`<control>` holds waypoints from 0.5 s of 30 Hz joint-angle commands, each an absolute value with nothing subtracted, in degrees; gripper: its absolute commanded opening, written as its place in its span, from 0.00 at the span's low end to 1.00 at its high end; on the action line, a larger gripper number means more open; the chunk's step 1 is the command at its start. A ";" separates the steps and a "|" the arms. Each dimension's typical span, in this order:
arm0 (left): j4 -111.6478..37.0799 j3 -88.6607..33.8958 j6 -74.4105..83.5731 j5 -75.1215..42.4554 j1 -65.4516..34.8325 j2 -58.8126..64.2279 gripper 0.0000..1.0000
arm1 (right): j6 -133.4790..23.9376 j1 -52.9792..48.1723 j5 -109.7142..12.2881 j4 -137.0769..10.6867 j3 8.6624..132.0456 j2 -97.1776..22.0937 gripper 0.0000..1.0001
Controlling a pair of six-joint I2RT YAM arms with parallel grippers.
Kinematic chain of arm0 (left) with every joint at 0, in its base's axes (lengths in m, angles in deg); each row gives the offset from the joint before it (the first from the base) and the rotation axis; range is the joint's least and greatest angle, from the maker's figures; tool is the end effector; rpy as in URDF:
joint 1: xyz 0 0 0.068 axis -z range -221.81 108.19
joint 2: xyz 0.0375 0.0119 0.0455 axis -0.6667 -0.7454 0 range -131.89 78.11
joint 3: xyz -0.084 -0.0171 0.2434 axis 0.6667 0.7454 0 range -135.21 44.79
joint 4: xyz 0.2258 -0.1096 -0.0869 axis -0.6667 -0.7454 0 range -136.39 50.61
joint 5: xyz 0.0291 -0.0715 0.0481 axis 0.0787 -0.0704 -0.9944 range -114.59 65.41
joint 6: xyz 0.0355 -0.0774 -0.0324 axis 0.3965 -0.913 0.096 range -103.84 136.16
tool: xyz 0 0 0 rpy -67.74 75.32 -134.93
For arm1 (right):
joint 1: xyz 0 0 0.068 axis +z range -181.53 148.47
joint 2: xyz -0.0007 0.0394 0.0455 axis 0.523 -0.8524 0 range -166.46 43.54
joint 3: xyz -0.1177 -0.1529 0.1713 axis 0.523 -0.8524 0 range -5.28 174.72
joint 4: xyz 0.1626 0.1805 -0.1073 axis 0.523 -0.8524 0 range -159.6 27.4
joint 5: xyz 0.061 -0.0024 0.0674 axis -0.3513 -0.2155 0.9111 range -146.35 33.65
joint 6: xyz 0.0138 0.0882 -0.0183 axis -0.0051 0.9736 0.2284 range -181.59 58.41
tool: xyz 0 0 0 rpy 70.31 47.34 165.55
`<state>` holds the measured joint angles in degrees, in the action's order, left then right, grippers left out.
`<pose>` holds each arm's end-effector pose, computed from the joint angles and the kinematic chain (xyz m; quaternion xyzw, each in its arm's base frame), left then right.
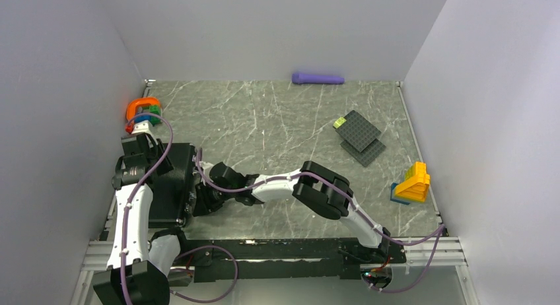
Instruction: Pack up texas hold em set
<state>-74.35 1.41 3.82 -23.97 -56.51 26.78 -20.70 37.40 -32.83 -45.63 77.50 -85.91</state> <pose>0.2266 0.0585 0.2266 -0.2122 0.8919 0.0032 0.3994 0.1572 0.4989 0.0915 -0.3045 0.7965 0.5036 0.1385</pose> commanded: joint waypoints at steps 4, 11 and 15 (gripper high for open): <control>-73.14 1.37 3.57 -23.21 -56.75 28.36 0.40 | -22.77 37.29 -35.07 -46.41 83.19 -88.76 0.28; -71.35 1.46 4.47 -22.05 -56.62 31.35 0.41 | -27.63 36.99 -42.13 -46.64 75.71 -79.83 0.28; -70.03 1.24 4.88 -21.40 -56.42 34.03 0.42 | -30.13 35.25 -44.30 -47.66 70.48 -73.89 0.30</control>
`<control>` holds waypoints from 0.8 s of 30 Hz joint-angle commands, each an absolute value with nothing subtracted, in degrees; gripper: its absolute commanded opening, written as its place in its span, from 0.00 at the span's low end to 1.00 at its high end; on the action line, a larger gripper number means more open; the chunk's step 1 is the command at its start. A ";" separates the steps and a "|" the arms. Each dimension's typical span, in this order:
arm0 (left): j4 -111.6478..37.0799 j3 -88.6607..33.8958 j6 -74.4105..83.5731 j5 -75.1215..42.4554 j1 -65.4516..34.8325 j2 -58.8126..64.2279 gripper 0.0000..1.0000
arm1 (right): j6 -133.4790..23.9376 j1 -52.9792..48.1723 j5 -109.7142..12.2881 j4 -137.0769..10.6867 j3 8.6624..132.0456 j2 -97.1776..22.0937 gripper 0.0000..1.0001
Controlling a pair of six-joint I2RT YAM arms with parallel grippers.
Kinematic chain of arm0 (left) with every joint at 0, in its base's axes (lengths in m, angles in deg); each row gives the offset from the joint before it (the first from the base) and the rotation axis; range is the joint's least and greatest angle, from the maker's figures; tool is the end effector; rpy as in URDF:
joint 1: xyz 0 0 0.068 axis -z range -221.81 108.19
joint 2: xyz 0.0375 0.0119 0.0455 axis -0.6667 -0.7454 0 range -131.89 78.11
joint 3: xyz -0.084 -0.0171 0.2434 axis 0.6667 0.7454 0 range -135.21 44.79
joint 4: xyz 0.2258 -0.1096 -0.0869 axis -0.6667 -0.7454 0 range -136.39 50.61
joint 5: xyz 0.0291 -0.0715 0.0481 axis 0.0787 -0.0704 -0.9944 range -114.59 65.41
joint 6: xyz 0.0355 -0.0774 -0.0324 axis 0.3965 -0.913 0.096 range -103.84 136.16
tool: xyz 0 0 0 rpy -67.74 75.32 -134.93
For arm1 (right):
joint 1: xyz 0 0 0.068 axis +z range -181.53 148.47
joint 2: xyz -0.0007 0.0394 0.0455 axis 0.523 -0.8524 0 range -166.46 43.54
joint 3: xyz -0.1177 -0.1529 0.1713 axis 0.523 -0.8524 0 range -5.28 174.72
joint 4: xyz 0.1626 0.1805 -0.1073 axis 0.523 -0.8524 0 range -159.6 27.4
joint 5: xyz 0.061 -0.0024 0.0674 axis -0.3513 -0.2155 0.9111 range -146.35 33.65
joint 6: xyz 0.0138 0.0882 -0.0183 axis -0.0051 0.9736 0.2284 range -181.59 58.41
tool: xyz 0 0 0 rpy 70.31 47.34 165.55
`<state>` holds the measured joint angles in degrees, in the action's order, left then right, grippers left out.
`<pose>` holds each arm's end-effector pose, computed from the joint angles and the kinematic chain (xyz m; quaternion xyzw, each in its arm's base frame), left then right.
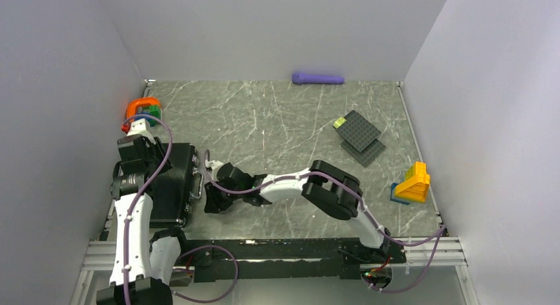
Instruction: Pack up texas hold em set
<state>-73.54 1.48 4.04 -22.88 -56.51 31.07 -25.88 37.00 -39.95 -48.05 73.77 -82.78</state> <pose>0.2194 0.0551 0.2436 -0.2019 0.8753 -0.0036 0.4394 0.1647 0.4819 0.0891 -0.3111 0.8139 0.4513 0.1925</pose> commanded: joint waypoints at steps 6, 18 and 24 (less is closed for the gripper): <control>-68.40 1.86 6.92 -19.87 -54.28 37.08 0.50 | -31.50 28.88 -45.01 -48.13 61.94 -66.17 0.31; -66.40 3.53 9.50 -16.09 -50.64 40.78 0.74 | -37.96 2.08 -47.07 -52.51 39.88 -43.63 0.34; -65.04 4.21 10.26 -13.33 -50.01 43.62 0.82 | -43.15 -7.93 -51.61 -60.91 35.66 -29.64 0.36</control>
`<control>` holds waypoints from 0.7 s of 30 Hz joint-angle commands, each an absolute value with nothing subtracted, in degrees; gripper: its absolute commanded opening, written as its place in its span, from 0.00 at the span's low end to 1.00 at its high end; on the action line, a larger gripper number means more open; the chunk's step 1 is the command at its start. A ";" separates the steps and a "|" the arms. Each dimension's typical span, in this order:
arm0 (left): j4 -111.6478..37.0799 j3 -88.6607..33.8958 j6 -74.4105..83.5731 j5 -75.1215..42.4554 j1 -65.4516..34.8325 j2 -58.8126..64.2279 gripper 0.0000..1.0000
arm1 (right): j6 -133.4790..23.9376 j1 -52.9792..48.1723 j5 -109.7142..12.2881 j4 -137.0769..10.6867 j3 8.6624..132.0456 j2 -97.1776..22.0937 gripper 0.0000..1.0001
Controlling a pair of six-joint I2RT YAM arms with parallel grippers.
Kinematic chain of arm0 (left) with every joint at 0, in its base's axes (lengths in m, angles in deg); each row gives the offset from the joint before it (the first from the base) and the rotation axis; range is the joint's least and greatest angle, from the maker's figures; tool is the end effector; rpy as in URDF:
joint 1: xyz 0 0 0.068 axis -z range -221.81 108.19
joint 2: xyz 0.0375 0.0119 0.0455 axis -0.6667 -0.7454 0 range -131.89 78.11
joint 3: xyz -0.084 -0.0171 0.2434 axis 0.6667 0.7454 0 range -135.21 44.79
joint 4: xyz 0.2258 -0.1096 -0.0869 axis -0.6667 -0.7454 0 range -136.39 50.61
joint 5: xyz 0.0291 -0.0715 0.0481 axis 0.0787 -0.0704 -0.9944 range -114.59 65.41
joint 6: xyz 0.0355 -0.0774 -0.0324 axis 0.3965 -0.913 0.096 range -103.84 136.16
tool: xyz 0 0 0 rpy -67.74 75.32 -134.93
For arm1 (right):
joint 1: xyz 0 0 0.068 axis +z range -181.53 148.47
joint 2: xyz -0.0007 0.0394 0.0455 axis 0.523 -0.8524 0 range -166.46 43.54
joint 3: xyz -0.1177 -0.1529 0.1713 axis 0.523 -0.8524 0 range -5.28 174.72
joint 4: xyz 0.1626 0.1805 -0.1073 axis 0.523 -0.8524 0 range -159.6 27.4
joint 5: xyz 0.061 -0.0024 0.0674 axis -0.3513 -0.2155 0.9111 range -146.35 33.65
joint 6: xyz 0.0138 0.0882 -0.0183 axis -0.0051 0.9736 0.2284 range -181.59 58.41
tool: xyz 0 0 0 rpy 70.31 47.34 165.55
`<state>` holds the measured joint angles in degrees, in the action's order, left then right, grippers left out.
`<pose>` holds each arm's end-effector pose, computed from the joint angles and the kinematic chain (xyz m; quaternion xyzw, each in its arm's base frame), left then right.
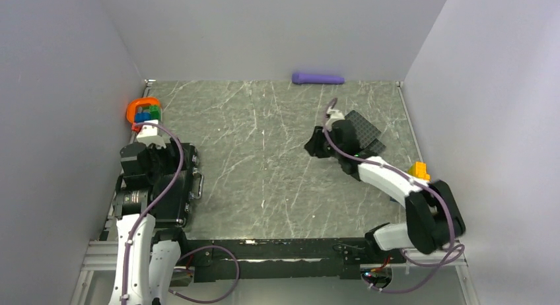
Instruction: Pack up texas hold em set
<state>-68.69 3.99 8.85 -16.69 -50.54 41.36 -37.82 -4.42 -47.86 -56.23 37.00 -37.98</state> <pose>0.2047 0.0201 0.2737 -0.0810 0.8395 -0.0516 0.5348 0.3010 0.1677 0.1642 -0.0610 0.8745 0.2635 0.4027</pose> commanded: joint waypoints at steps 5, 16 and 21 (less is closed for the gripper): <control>-63.47 4.80 11.08 -11.04 -49.87 47.15 0.86 | -45.59 -10.30 -58.95 -66.32 35.33 -19.37 0.36; -61.11 6.47 11.71 -11.67 -49.84 53.36 0.89 | -47.63 -10.35 -66.27 -64.85 32.97 -7.12 0.37; -61.11 6.63 11.77 -12.24 -49.85 53.93 0.89 | -48.36 -10.38 -67.16 -65.06 32.82 -6.57 0.38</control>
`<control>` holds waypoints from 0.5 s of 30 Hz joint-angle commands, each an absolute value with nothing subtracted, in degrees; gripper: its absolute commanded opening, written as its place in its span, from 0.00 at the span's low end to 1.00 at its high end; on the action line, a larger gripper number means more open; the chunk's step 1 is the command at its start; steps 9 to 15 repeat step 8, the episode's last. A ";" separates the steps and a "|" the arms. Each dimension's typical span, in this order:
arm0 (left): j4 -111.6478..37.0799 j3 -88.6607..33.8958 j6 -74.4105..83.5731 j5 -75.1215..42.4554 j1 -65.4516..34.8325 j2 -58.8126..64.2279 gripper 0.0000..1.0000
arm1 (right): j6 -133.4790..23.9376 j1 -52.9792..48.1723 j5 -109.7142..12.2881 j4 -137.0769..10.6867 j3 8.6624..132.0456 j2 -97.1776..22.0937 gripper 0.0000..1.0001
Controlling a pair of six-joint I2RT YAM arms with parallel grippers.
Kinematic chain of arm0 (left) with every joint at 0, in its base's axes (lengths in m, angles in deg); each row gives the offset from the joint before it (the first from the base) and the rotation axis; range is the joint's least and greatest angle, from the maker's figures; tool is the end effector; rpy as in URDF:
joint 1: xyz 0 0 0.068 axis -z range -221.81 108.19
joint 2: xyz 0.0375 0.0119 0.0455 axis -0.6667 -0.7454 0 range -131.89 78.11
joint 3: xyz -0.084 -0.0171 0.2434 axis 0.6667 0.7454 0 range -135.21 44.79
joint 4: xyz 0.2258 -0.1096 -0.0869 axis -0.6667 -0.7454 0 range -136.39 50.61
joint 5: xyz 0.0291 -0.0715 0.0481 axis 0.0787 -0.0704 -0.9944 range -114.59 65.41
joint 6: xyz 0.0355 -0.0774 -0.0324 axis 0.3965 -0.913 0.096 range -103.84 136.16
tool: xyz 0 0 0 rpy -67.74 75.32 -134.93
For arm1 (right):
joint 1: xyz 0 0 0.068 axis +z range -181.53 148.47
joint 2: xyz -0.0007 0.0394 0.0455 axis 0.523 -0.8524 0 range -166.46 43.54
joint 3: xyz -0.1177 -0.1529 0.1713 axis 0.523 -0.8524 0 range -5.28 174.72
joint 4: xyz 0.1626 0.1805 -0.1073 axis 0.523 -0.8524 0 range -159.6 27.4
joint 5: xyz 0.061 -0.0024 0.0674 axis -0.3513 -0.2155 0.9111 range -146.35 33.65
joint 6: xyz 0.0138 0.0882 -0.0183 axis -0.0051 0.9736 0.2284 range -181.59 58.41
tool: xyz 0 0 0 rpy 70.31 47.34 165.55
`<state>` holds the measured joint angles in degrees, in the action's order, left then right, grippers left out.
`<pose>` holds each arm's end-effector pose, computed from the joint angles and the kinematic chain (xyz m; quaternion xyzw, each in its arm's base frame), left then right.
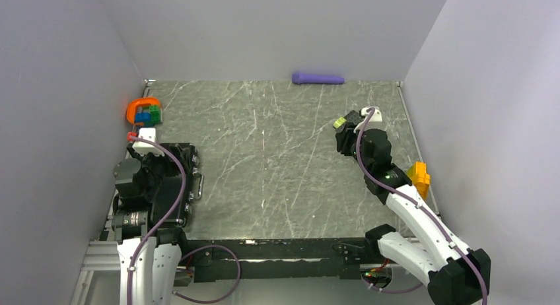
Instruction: Pack up texas hold em set
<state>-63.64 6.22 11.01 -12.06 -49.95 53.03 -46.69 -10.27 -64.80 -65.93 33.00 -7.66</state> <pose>0.1751 0.0072 0.3068 -0.0194 0.7687 -0.0676 0.6358 0.2552 0.0865 0.2667 -0.0002 0.7990 0.1296 0.5872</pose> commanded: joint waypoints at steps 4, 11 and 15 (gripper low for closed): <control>-61.10 6.64 11.80 -12.31 -49.76 53.95 0.89 | -48.33 -10.35 -67.03 -64.80 32.78 -6.61 0.38; -61.02 6.68 11.64 -12.50 -49.83 54.04 0.90 | -48.42 -10.30 -66.99 -64.86 32.69 -6.46 0.38; -61.02 6.68 11.64 -12.50 -49.83 54.04 0.90 | -48.42 -10.30 -66.99 -64.86 32.69 -6.46 0.38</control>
